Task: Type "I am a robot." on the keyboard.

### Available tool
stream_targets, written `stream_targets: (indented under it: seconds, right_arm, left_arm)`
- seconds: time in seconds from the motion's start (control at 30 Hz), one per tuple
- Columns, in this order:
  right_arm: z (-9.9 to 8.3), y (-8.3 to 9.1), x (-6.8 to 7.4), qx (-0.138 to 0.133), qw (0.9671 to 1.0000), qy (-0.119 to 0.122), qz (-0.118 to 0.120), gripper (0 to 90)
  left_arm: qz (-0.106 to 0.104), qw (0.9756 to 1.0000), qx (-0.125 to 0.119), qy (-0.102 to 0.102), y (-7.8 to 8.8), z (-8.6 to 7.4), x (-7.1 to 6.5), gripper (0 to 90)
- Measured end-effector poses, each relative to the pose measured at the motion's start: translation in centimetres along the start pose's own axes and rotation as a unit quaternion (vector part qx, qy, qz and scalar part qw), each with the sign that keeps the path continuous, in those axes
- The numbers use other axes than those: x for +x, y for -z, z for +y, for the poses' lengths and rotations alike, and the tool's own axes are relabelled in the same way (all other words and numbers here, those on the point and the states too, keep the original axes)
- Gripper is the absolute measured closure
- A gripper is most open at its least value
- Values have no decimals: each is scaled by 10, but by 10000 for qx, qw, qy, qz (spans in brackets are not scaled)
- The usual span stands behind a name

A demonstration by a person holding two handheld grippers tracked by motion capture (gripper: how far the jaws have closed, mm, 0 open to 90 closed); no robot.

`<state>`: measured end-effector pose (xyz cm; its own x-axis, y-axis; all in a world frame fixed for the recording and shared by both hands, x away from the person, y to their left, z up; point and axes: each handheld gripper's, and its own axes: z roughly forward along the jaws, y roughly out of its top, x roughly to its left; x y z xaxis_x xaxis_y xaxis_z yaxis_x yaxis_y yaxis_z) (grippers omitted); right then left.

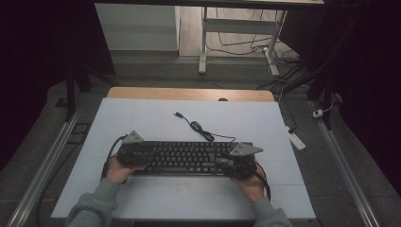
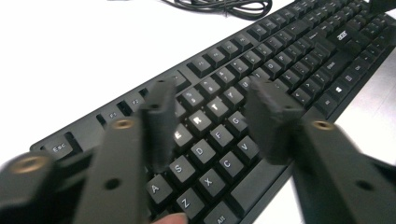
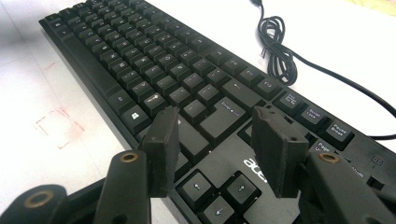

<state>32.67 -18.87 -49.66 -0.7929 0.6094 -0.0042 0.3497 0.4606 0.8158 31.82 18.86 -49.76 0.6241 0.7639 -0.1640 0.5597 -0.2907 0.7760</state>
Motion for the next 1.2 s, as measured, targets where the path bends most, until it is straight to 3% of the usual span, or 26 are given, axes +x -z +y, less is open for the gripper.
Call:
stream_targets:
  seconds: [0.33,0.77,1.2]
  right_arm:
    - [-1,0,-1,48,10000,24,-16,519]
    - [-1,-1,-1,76,10000,25,-7,518]
    - [-2,-3,0,122,9999,36,-10,517]
  left_arm:
    - [-134,9999,39,-13,-9,2,-3,890]
    - [-73,9993,374,-68,-37,5,-7,893]
    - [72,9986,513,-93,-47,4,-8,892]
